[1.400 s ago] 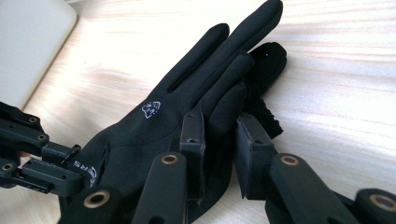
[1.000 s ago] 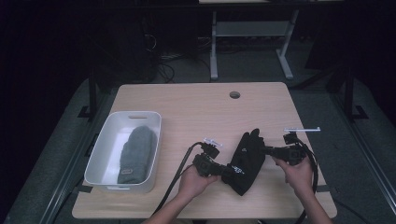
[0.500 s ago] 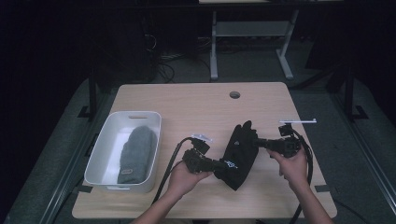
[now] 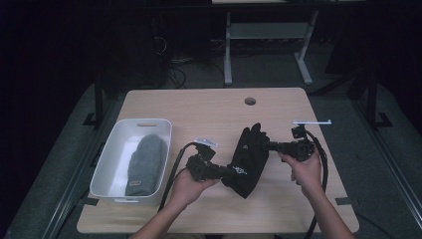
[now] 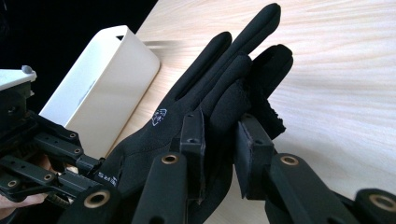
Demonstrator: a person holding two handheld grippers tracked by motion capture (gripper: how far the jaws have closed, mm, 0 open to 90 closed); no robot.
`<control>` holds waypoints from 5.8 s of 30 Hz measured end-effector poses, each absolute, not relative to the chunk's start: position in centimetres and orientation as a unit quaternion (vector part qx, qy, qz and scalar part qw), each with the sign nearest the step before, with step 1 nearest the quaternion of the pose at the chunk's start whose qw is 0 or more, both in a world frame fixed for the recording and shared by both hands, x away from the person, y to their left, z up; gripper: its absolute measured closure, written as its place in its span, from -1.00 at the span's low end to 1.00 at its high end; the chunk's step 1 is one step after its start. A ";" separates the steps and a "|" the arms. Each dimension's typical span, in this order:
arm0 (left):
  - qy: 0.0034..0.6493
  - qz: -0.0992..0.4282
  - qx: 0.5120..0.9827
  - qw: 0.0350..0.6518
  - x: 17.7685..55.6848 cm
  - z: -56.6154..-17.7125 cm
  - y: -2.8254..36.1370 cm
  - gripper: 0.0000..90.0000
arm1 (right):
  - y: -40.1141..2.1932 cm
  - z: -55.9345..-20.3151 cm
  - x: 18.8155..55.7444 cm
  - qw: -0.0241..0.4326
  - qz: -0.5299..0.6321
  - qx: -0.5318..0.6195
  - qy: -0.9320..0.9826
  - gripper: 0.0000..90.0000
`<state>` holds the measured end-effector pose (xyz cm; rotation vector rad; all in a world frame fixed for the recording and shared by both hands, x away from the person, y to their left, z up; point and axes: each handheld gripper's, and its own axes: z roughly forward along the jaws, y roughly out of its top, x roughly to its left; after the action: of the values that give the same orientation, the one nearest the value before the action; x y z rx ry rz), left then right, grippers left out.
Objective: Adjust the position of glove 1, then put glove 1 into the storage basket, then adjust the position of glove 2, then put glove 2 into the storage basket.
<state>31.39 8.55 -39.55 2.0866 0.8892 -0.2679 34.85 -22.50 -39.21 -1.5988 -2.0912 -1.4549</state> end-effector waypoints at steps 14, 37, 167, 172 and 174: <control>0.358 -0.101 0.825 0.425 31.6 -38.6 10.2 0.75 | -21.2 -38.1 35.9 0.090 -0.498 -0.522 -0.686 0.66; 0.366 -0.084 0.823 0.427 31.2 -37.4 12.2 0.76 | -19.0 -37.1 36.9 0.106 -0.501 -0.509 -0.692 0.66; 0.469 0.002 0.764 0.443 27.9 -33.3 31.3 0.76 | 3.2 -32.1 42.5 0.149 -0.468 -0.382 -0.783 0.65; 0.476 0.005 0.760 0.443 27.4 -33.6 32.3 0.76 | 4.4 -32.4 42.5 0.156 -0.466 -0.378 -0.784 0.65; 0.479 0.006 0.757 0.445 27.2 -33.6 32.6 0.76 | 4.8 -32.5 42.6 0.154 -0.465 -0.375 -0.787 0.65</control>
<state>27.24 32.56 -33.58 1.8757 1.1877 0.0153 42.59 4.84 -32.52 -1.0750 -2.2554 -1.3326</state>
